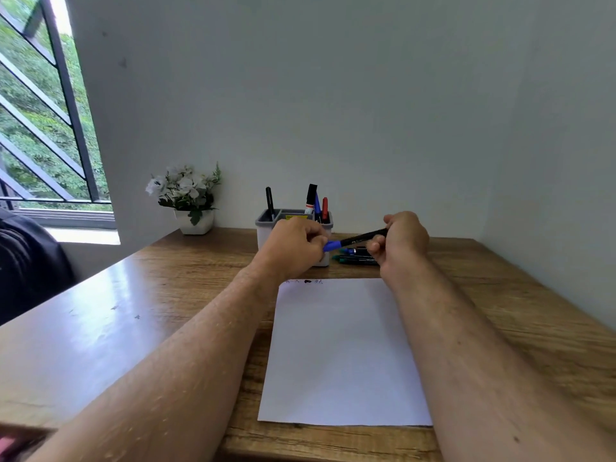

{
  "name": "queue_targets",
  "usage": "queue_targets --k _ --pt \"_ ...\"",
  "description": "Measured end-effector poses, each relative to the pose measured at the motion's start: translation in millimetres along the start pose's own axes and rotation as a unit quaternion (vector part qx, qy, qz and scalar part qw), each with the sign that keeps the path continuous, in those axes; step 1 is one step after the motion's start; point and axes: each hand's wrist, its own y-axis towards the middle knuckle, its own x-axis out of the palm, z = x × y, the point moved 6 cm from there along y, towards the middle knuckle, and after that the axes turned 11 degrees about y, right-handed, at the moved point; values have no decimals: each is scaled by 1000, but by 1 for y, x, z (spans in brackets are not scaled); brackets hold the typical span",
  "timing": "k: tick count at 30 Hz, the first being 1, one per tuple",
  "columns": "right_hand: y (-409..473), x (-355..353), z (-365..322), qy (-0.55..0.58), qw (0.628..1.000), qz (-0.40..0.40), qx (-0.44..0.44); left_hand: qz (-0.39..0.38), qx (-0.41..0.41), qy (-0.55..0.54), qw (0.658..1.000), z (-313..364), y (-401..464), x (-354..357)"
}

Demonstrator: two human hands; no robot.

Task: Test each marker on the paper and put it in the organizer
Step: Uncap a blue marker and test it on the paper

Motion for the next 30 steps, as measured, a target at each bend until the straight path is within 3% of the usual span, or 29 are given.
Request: queue_targets --k 2,4,6,14,24,30 --pt "-2 0 -3 -137 990 -23 -15 22 -6 -2 1000 -2 0 -5" --pt "-8 5 -5 -324 941 -69 -60 45 -4 -13 999 -4 -1 -10" --pt "-15 12 -1 -422 895 -122 -74 60 -4 -31 998 -5 -2 -12" --pt "-17 29 19 -409 865 -285 -50 118 -44 -252 960 -13 -2 -22" --pt "-20 28 23 -404 872 -276 -28 66 -84 -463 880 -15 -1 -10" --pt "-22 34 30 -407 864 -293 -49 48 -88 -518 849 -18 0 -6"
